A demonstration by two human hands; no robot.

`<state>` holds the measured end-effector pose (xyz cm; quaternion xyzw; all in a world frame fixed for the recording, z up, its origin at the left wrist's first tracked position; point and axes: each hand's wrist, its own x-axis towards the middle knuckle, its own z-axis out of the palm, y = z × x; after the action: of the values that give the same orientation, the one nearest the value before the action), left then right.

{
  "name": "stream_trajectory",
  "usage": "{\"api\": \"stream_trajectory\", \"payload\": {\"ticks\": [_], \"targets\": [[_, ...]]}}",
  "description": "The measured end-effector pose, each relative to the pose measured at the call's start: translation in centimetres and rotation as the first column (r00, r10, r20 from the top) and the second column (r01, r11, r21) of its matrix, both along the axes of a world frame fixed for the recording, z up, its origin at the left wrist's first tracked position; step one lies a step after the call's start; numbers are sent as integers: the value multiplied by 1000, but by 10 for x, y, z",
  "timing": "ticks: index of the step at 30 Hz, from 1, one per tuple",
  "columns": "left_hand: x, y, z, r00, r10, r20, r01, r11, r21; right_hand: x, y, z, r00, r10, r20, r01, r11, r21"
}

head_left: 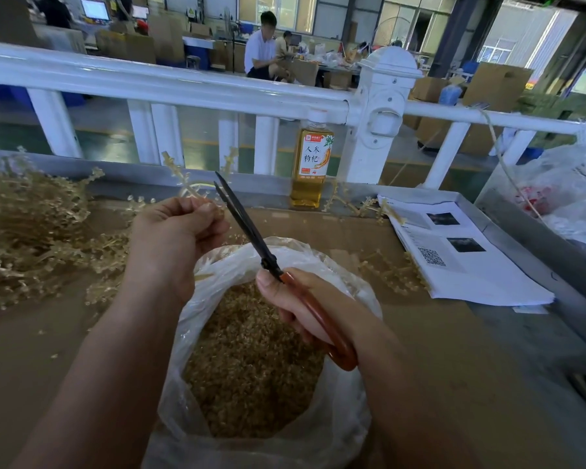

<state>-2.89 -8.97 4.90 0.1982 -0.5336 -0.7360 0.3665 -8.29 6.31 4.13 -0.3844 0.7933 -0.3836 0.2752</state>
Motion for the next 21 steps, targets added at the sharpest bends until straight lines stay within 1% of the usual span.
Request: {"api": "stream_trajectory", "payload": {"ticks": [5, 7, 12, 17, 21], "targets": [[-1, 0, 2, 996, 84, -9, -84, 996, -11, 3, 2, 4, 996, 74, -39, -72, 996, 58], [0, 0, 2, 996, 86, -14, -87, 996, -34, 4, 2, 6, 996, 77, -47, -73, 994, 80], [-2, 0, -1, 998, 41, 40, -36, 990, -133, 3, 3, 11, 998, 49, -44, -45, 995, 91], [-2, 1, -2, 997, -28, 78, 43, 979, -199, 3, 5, 13, 999, 17, 35, -20, 995, 94], [1, -2, -1, 992, -71, 100, 91, 973, -211, 2, 4, 11, 997, 51, 63, -57, 993, 107]]}}
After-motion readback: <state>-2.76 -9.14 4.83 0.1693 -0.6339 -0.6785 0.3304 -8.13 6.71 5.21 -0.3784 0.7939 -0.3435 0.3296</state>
